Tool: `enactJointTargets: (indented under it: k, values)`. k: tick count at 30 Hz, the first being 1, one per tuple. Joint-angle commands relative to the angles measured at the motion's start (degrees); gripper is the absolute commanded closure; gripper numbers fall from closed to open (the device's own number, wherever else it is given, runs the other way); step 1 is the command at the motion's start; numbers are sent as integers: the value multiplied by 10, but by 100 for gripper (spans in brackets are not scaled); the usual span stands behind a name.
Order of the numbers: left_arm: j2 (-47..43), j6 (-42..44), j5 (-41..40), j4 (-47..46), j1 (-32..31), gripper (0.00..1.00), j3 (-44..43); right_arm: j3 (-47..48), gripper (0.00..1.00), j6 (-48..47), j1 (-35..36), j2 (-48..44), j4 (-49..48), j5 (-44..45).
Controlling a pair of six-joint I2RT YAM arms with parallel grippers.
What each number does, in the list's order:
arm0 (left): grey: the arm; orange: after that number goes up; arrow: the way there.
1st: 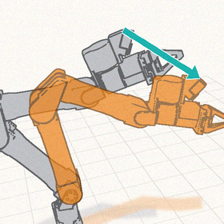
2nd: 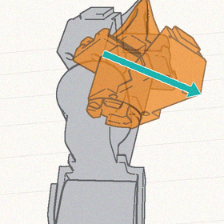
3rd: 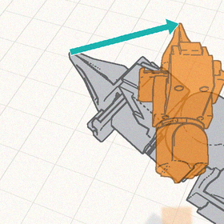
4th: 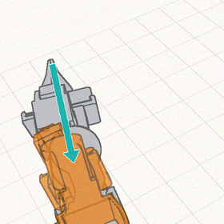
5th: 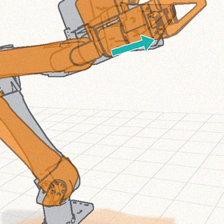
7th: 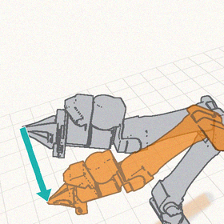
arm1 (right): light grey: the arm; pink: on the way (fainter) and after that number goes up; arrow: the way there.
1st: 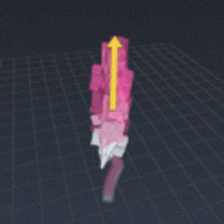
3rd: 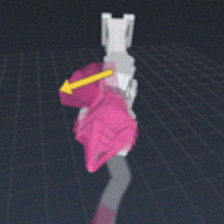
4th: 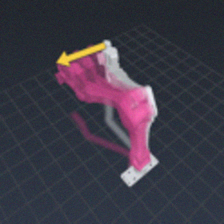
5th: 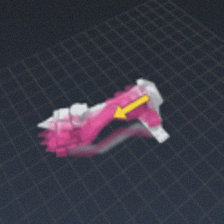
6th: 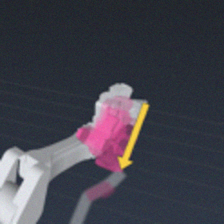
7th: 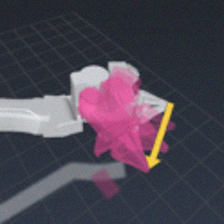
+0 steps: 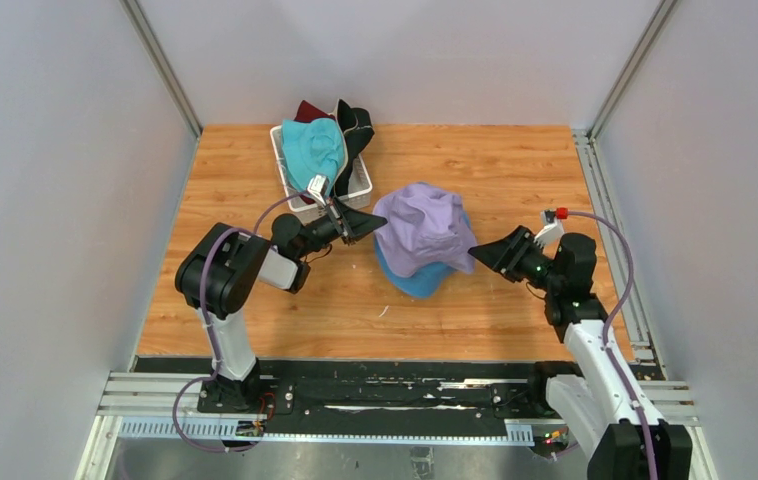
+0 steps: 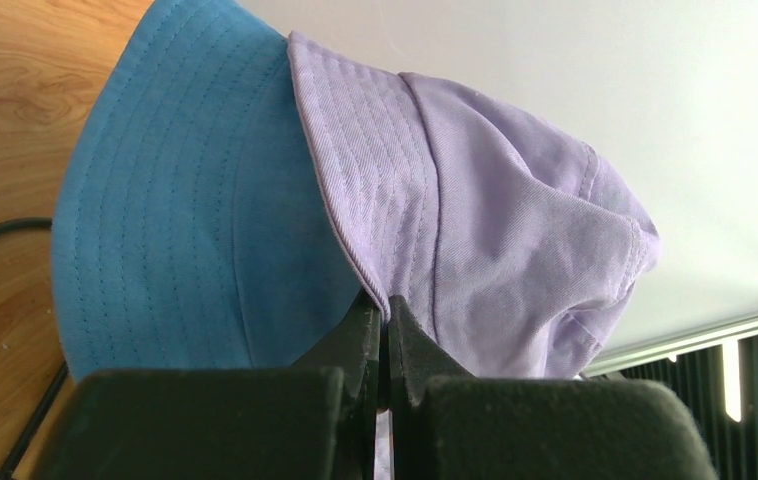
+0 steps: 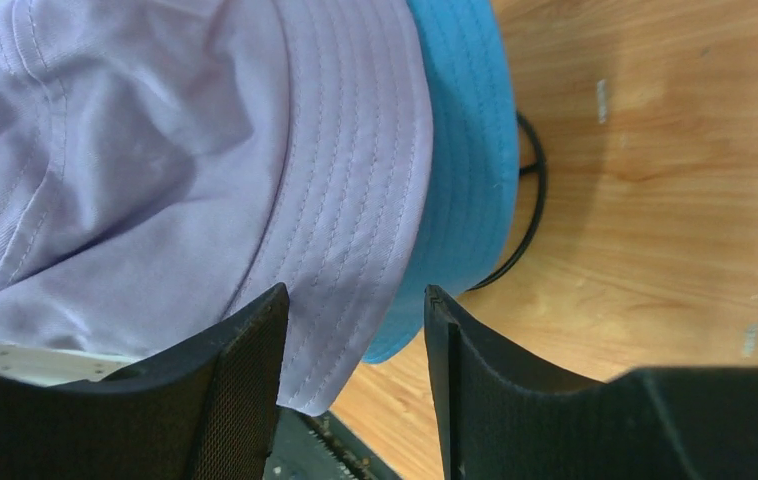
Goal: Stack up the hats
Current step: Stack the hat on the hat.
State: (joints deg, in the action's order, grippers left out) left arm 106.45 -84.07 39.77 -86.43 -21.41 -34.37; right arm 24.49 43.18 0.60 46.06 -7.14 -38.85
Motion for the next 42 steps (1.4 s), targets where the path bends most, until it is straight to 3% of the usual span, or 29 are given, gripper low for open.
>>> enactJointTargets:
  k: [1,6,13,16,20,30,37,42]
  values:
    - [4,1,8,-29,8,100,-9,-27,48,79,-15,-10,-99,-73]
    - [4,1,9,-29,8,100,-10,-47,47,97,-24,-26,-108,-88]
    - [4,1,8,-29,10,100,-8,-102,44,187,-49,0,-228,-134]
    - [0,4,5,-29,10,100,-1,-121,35,212,-71,2,-266,-147]
    - [-2,6,4,-28,11,100,3,-153,32,283,-86,41,-386,-170]
    - [-12,14,-1,-23,11,100,12,-190,35,439,-86,203,-733,-180]
    - [-40,38,-6,17,11,100,17,-173,36,482,-82,283,-835,-202]
    - [-57,51,-8,44,11,100,18,-169,39,469,-72,295,-837,-198]
